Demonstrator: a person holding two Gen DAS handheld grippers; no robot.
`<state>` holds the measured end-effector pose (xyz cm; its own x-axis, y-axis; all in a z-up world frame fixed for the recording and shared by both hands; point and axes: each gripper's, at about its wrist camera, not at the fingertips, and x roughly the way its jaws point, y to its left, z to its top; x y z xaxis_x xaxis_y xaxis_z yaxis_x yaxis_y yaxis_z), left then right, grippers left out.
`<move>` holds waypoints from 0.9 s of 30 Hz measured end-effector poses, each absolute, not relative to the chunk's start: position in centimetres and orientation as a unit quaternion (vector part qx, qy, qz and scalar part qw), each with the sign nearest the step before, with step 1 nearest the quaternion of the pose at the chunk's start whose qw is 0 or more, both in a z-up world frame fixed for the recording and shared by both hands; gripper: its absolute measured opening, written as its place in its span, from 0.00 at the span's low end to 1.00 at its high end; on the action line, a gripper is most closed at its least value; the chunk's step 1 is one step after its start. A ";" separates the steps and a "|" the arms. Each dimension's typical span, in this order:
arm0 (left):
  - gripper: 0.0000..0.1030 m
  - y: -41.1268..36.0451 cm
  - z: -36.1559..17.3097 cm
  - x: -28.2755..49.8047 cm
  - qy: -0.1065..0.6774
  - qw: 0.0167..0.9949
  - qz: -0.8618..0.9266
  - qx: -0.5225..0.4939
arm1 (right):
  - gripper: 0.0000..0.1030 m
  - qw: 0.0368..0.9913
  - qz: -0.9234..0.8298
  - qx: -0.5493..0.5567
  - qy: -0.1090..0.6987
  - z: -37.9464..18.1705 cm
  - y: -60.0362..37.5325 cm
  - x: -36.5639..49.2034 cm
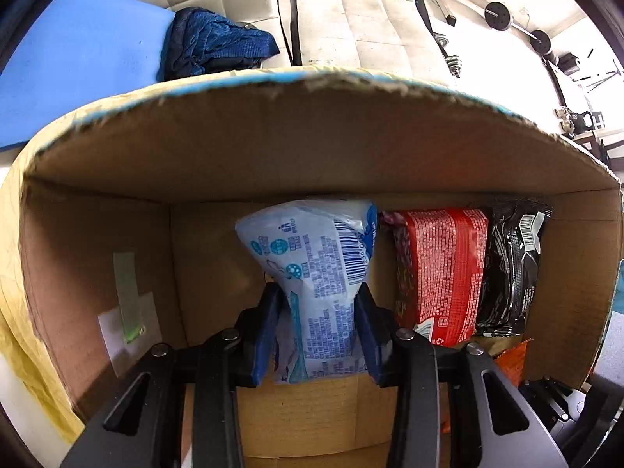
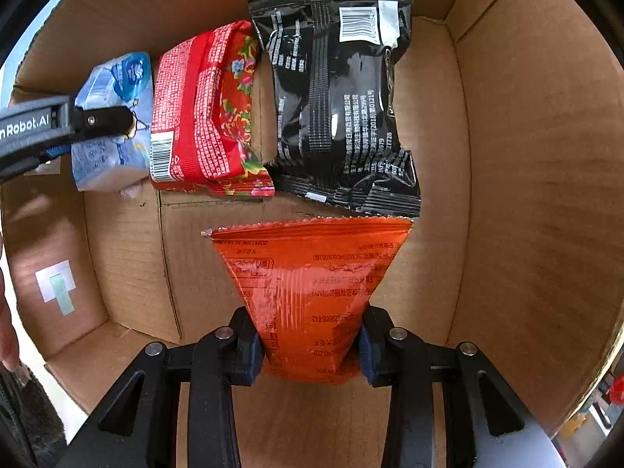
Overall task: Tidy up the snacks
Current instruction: 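Carry both packets over the box and lower them inside, then open both tools to release the packets and withdraw from the box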
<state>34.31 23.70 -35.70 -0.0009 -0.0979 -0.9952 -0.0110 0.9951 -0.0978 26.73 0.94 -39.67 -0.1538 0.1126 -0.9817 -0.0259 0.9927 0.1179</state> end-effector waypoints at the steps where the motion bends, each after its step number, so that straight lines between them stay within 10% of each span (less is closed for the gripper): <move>1: 0.36 23.7 -35.6 34.4 0.706 0.707 -0.031 -0.037 | 0.39 0.650 0.052 0.027 0.758 -39.7 1.0 26.7; 9: 0.38 24.5 -35.2 34.8 0.714 0.697 -0.028 -0.064 | 0.41 0.646 0.051 0.020 0.762 -39.6 1.2 26.6; 15: 0.38 24.9 -33.3 34.8 0.704 0.707 -0.024 -0.071 | 0.72 0.654 0.051 0.027 0.755 -39.1 1.2 25.8; 27: 0.46 25.6 -26.8 30.5 0.657 0.747 -0.019 -0.097 | 1.00 0.699 0.065 0.016 0.712 -33.6 1.9 24.3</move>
